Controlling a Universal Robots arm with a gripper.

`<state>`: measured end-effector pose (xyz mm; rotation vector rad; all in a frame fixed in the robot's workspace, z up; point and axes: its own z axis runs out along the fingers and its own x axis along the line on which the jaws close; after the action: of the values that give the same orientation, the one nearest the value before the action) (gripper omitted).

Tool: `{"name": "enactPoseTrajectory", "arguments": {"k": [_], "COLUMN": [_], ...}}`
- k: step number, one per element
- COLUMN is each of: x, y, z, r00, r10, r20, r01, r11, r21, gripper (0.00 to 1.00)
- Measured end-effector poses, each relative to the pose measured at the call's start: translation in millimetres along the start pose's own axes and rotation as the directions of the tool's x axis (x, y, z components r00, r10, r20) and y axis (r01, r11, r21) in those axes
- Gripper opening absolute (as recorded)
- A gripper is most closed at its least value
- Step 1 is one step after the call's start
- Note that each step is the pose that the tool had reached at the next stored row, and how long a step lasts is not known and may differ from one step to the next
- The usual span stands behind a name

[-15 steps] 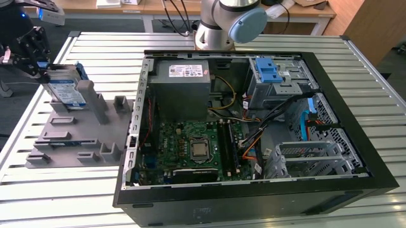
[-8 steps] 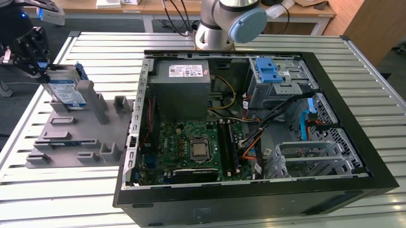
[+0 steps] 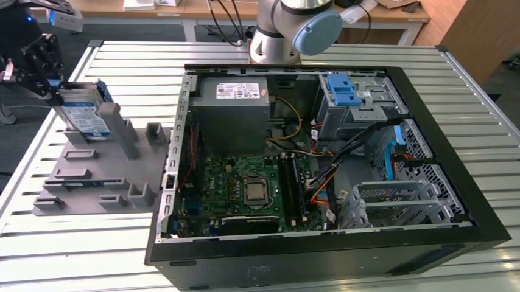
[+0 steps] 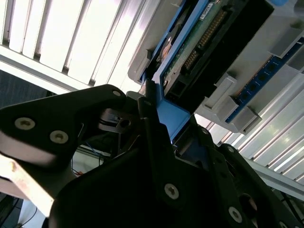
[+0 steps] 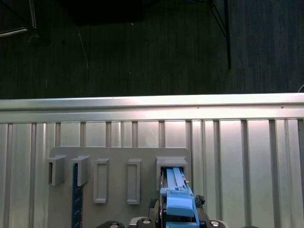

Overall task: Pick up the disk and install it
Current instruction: 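Pick up the disk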

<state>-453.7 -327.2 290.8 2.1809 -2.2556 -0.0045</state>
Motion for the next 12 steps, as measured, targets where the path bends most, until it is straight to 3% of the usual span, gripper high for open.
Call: {"name": "enactPoseTrajectory", "arguments": {"k": [12], "x": [0.0], "y": [0.0], "z": [-9.0], "r00": [1.0], "r10": [0.0], "r20": [0.0], "r01": [0.0], "r11": [1.0], "r21": [0.0001], "gripper": [0.36]}}
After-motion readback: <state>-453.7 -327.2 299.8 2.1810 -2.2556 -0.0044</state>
